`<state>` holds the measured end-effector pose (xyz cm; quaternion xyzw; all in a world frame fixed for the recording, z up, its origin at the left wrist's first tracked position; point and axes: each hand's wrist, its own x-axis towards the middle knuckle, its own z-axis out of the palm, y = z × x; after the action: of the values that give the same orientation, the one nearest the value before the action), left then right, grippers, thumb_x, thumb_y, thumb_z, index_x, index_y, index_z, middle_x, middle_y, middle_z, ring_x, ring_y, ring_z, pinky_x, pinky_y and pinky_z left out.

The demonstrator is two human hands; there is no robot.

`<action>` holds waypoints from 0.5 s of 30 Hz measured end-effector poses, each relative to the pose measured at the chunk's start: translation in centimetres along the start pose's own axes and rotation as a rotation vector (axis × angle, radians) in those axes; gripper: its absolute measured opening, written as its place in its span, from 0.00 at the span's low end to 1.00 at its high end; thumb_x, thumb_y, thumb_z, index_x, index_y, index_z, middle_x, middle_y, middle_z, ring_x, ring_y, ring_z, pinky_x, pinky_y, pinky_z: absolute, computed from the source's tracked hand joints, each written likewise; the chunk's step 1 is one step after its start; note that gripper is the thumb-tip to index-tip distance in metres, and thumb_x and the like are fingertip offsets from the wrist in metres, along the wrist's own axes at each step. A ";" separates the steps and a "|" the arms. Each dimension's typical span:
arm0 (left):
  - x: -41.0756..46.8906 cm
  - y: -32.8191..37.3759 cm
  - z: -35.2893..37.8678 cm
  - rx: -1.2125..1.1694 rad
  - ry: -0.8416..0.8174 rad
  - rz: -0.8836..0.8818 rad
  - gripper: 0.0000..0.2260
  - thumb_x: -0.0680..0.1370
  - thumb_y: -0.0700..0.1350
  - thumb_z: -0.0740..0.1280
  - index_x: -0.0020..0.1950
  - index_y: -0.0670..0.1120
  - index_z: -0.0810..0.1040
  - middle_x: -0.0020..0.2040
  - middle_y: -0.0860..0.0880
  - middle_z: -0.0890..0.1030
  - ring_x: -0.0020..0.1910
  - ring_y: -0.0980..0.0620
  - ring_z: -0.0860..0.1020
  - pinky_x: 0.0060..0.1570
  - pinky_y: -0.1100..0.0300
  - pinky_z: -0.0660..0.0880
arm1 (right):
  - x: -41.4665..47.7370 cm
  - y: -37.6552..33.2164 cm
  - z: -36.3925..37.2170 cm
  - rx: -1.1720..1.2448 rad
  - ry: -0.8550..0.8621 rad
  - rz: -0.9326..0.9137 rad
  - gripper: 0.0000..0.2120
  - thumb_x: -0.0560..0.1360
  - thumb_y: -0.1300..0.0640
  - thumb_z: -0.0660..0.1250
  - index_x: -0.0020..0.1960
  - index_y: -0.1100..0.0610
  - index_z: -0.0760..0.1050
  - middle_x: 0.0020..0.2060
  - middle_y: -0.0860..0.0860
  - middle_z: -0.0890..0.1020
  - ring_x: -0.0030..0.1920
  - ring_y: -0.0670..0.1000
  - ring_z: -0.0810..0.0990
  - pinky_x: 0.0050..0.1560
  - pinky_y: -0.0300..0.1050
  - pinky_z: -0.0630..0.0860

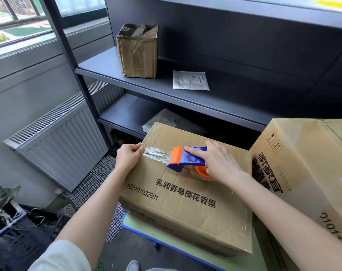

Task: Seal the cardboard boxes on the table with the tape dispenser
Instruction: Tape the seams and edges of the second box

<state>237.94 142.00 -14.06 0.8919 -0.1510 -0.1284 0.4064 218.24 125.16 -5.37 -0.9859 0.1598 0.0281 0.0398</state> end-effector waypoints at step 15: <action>-1.4 -0.1 1.2 0.219 0.081 0.146 0.16 0.80 0.47 0.62 0.67 0.45 0.74 0.71 0.46 0.70 0.67 0.46 0.71 0.63 0.54 0.68 | -1.1 1.6 0.6 -0.014 -0.035 0.030 0.26 0.80 0.55 0.54 0.73 0.34 0.52 0.47 0.50 0.62 0.56 0.54 0.66 0.55 0.45 0.63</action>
<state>236.26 141.74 -14.71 0.9220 -0.2123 -0.0451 0.3207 216.63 124.10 -6.00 -0.9831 0.1737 0.0469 0.0353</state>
